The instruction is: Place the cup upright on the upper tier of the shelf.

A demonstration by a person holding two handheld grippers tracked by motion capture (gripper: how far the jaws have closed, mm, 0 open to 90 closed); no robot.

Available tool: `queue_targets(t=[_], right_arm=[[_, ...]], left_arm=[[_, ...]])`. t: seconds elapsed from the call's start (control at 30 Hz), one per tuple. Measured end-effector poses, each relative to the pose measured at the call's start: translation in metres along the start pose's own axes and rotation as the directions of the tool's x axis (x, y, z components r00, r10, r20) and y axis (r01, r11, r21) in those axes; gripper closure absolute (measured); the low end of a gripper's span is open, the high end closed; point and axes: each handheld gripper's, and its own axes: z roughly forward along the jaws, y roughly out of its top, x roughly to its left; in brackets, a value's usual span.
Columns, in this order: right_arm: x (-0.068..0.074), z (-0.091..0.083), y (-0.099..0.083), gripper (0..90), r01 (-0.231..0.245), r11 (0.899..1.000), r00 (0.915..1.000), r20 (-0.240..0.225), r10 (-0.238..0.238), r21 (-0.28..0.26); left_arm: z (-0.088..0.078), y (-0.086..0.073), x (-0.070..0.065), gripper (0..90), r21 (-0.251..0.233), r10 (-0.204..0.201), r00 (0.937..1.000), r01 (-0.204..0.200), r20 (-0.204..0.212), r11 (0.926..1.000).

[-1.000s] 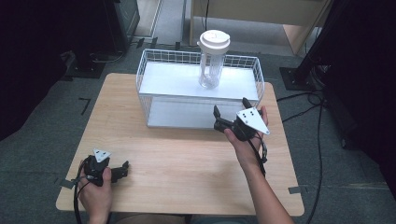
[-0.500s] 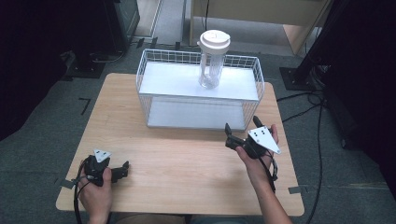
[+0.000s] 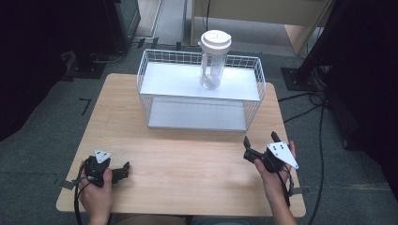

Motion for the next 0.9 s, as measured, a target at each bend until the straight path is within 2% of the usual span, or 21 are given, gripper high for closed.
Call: queue_targets(t=[0.27, 0.47, 0.63, 0.7, 0.9], right_arm=[[-0.019, -0.014, -0.022, 1.3, -0.011, 0.999, 0.9991, 0.042, 0.008, 0.052], [-0.029, -0.022, -0.038, 1.3, -0.012, 0.995, 0.9985, 0.054, 0.007, 0.098], [-0.036, -0.029, -0.053, 1.2, 0.013, 0.989, 0.9983, 0.055, -0.021, 0.15], [-0.039, -0.032, -0.058, 1.2, -0.001, 0.986, 0.9976, 0.068, -0.01, 0.166], [-0.049, -0.041, -0.068, 1.3, -0.027, 0.974, 0.9973, 0.072, 0.011, 0.225]], left_arm=[[0.0, 0.0, 0.0, 0.0, 0.0, 0.001, 1.0, -0.001, 0.002, 1.0], [0.0, 0.0, -0.001, 0.0, -0.001, 0.005, 1.0, -0.005, 0.007, 1.0], [0.0, 0.0, -0.001, 0.0, -0.001, 0.005, 1.0, -0.005, 0.007, 1.0], [0.0, 0.0, -0.001, 0.0, -0.001, 0.005, 1.0, -0.005, 0.007, 1.0], [0.0, 0.0, -0.001, 0.0, -0.001, 0.005, 1.0, -0.005, 0.007, 1.0]])
